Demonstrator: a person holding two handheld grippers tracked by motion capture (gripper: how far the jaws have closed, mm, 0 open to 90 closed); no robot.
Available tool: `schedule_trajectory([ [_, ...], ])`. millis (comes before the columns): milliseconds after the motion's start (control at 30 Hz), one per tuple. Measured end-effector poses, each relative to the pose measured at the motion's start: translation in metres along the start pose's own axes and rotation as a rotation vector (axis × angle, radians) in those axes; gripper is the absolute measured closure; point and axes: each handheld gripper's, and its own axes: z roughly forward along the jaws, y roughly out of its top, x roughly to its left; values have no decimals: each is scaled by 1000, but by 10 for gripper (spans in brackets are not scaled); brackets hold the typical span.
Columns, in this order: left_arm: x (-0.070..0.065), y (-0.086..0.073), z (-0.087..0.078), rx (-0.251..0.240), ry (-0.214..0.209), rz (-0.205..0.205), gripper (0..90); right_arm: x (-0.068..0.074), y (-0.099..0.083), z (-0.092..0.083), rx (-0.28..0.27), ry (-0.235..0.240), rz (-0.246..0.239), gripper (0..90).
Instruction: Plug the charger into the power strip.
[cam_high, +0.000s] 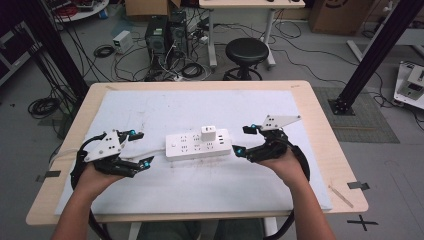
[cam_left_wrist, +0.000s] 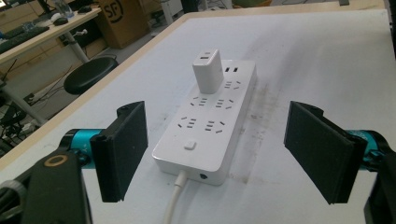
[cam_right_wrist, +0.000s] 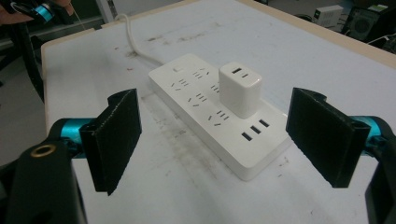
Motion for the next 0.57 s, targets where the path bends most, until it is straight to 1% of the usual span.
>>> schedule_trajectory([
  [200,2,-1,1,0,-1,-6,216,-2,-1,4,8,2,0,185],
  [233,2,-1,3,-4,-3,-16,216,-3,-1,4,13,4,5,185],
  [267,2,-1,3,-4,-3,-16,216,-3,-1,4,13,4,5,185],
  [300,4,-1,4,9,-4,-4,216,-4,-1,5,12,-1,2,185],
  [333,4,-1,4,9,-4,-4,216,-4,-1,5,15,0,12,185],
  [367,4,-2,5,4,-5,-13,216,-5,-1,5,14,2,10,185],
  [567,6,-2,7,6,-9,-7,216,-6,1,5,20,0,9,185],
])
